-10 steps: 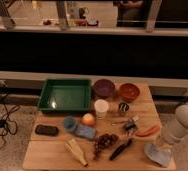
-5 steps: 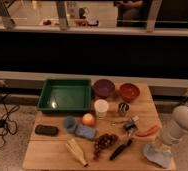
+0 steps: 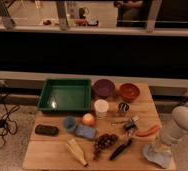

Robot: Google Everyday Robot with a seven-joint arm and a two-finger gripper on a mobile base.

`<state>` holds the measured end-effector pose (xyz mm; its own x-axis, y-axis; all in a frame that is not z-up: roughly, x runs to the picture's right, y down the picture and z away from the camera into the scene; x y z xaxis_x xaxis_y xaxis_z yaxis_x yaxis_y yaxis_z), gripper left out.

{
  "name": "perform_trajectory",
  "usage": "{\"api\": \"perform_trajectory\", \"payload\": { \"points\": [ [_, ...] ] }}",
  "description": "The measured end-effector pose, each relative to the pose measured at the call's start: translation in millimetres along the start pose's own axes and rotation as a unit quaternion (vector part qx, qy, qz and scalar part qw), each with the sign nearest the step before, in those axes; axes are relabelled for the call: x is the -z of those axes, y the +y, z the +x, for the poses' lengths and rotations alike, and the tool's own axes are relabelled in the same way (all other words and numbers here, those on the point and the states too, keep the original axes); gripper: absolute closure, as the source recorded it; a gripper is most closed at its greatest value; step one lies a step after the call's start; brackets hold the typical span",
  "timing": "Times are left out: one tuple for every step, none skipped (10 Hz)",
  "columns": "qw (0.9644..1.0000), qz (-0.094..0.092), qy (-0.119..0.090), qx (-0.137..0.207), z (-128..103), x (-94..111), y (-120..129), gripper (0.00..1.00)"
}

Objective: Place towel in table surface

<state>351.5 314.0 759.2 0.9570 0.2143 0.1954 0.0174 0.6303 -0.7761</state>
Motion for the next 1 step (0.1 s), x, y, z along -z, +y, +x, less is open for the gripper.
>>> {"api": "perform_trajectory", "payload": {
  "points": [
    [1.0000,0.000,0.000,0.000,0.1,0.1,0.1,1.00]
  ]
}}
